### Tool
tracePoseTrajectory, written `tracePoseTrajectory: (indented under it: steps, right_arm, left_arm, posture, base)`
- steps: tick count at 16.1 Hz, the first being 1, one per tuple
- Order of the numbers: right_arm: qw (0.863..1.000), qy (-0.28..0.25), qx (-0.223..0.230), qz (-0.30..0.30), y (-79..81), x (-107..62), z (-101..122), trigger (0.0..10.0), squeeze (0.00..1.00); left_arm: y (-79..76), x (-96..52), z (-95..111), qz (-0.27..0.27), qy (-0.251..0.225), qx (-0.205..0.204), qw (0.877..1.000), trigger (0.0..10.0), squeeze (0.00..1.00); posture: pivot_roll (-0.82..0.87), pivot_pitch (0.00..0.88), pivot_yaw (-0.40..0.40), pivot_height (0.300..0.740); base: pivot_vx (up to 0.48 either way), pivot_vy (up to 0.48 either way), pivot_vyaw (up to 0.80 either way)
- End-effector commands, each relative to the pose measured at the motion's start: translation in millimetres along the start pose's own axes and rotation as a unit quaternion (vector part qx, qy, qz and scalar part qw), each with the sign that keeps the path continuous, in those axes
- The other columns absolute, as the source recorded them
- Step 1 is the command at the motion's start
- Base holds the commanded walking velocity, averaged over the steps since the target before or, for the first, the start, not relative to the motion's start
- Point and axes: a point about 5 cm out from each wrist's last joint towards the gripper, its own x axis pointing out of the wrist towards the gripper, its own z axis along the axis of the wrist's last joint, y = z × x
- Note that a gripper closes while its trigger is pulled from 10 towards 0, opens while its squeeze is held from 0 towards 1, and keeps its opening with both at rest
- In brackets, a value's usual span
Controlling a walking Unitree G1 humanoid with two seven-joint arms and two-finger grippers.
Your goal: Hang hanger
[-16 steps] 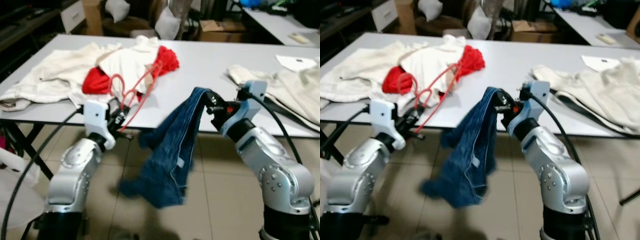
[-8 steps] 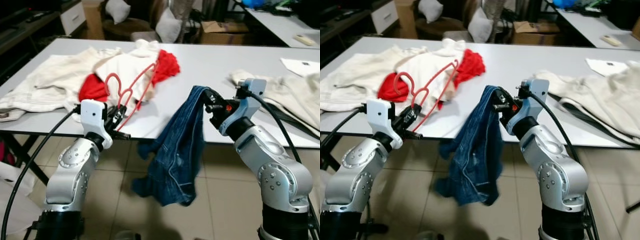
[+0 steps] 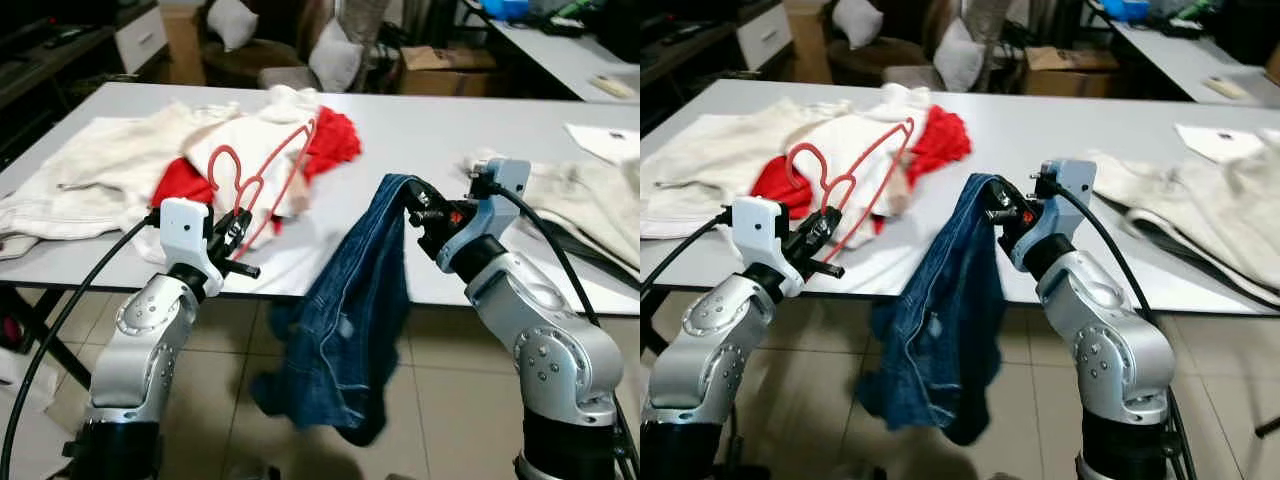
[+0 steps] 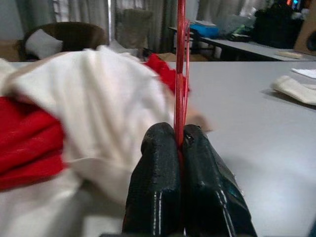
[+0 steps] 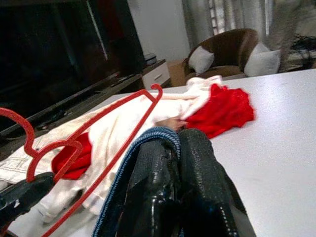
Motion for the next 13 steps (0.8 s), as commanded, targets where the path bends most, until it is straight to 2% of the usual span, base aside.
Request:
tracePoseTrajectory:
  steps: [1,3,6,13]
  right_arm:
    - [1.0,-0.015,-0.004,0.012,4.9,2.2,7.2,10.0,0.0]
    - [1.0,-0.014,-0.001,0.013,4.7,2.4,7.2,10.0,0.0]
    - [1.0,-0.012,0.0,0.015,5.1,2.9,7.4,10.0,0.0]
    - [1.0,-0.01,-0.004,0.017,5.8,3.1,7.2,10.0,0.0]
  left_arm:
    - [3.1,-0.3,4.3,0.007,-0.006,0.009,1.0,10.0,0.0]
    - [3.6,-1.1,4.2,0.009,-0.006,0.009,1.0,10.0,0.0]
    - [3.7,-1.7,4.2,0.012,-0.007,0.008,1.0,10.0,0.0]
    - [6.5,-5.1,4.0,0.019,-0.006,0.009,1.0,10.0,0.0]
  posture:
    - [-0.04,0.0,-0.004,0.705]
    - [-0.04,0.0,-0.008,0.705]
    - [-0.04,0.0,-0.01,0.705]
    - [-0.04,0.0,-0.013,0.705]
  base:
    - [0.345,0.0,0.0]
    - [0.347,0.0,-0.23]
    - [0.346,0.0,-0.78]
    - [0.347,0.0,0.0]
